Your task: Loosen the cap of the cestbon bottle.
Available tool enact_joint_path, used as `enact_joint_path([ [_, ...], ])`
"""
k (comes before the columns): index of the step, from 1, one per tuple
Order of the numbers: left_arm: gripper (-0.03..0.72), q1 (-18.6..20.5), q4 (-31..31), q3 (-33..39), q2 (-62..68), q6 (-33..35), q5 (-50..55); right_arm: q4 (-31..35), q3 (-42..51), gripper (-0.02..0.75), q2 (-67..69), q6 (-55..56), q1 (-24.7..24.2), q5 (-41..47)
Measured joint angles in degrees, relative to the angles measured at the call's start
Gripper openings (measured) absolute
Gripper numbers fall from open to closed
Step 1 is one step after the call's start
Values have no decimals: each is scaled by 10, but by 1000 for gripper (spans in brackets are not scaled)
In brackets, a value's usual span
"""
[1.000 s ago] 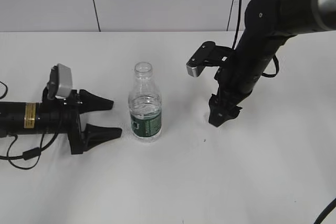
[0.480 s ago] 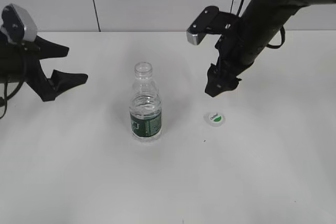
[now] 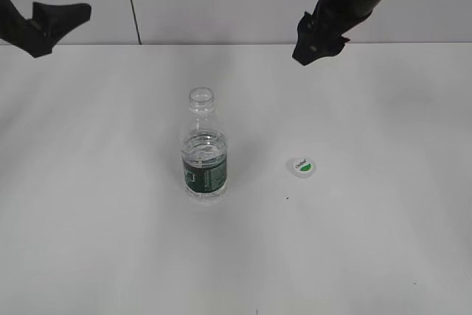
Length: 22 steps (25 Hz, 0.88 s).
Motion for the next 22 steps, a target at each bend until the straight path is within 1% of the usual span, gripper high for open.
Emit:
enact_joint_path([
  [2,590,0,-15,0,-22,0,3,-37,-14,579,-9,23,0,8],
  [4,590,0,-39,0,-44,-5,16,-76,-27,579,-21,69,0,18],
  [7,590,0,-81,-1,-86,-15,79,-133,-42,579,-42,145,0,35],
  [10,590,0,-93,-17,-117,-51,204,-204,-49,579,-63,177,0,63],
  [13,590,0,-98,-35,-135,-91,342,-288,-50,579,-76,232,-7,110],
  [15,590,0,-102,-42,-144,-101,425,-313,-51,579,-80,270,-21,154],
  [17,590,0,-114,-42,-153,-104,491,-311,-51,575,-80,297,-44,193],
  [19,590,0,-138,-45,-159,-102,559,-285,-51,557,-80,313,-72,208],
  [20,590,0,-158,-46,-160,-91,595,-267,-51,546,-80,316,-87,211],
  [21,590,0,-193,-46,-161,-62,630,-251,-51,535,-80,318,-102,213],
  [22,590,0,-239,-46,-161,-17,658,-233,-51,526,-80,319,-116,214],
])
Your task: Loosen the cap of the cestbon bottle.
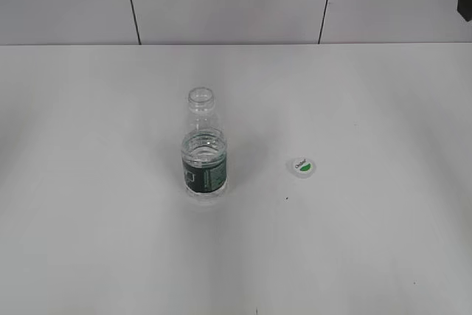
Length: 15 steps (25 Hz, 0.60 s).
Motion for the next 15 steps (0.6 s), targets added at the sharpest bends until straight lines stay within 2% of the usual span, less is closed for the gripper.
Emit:
enact_joint_path([
  [4,590,0,-210,0,0,206,100,53,0,511,-14,1,-24,2],
  [6,590,0,-290,-1,0,278,148,72,0,509,-29,1,-25,2],
  [10,590,0,-371,-13,-10,335,259,106,5,506,-63,1,-25,2],
  [15,590,0,-394,-15,-65,349,340,120,53,506,-127,1,-25,2],
])
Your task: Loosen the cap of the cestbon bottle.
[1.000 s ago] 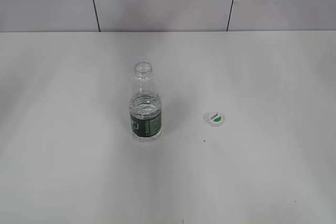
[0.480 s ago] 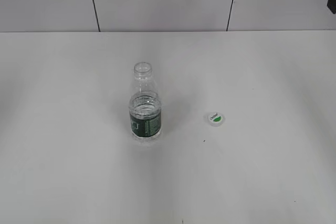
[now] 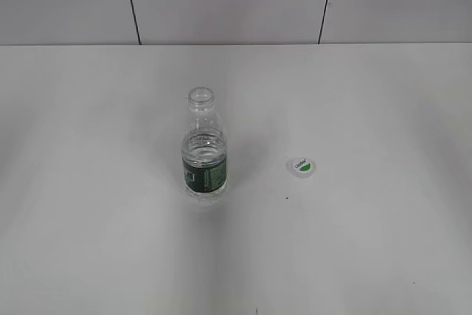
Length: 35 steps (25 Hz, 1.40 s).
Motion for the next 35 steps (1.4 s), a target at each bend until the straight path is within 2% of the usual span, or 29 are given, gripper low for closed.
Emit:
enact_joint_path([
  [8,590,0,-2,13,-140,2,21,8,123,506,-128,28,0,1],
  [18,589,0,-32,122,-275,2,47,20,246,506,-268,35,0,0],
  [29,588,0,-51,170,-383,2,81,28,426,506,-444,69,0,-50],
  [35,588,0,-51,220,-428,2,76,28,509,506,-502,87,0,-106],
])
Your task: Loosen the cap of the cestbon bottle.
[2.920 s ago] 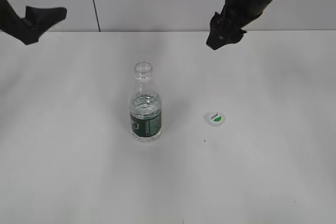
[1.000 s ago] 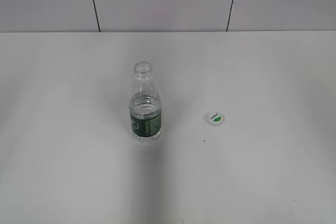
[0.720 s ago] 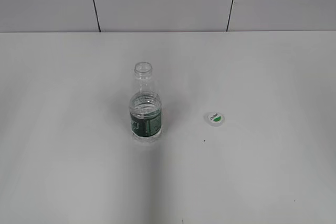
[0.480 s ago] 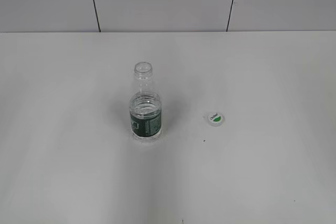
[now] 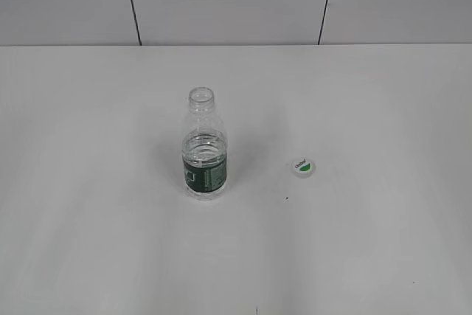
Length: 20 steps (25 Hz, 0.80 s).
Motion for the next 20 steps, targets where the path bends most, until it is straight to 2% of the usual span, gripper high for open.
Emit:
enact_joint_path([
  [6,564,0,1,20,-11,0,-16,2,83,506,-10,2,0,-37],
  [12,552,0,1,20,-11,0,-17,31,102,505,-10,3,0,-78],
  [20,538,0,1,20,-59,0,-17,25,90,505,-59,0,0,21],
])
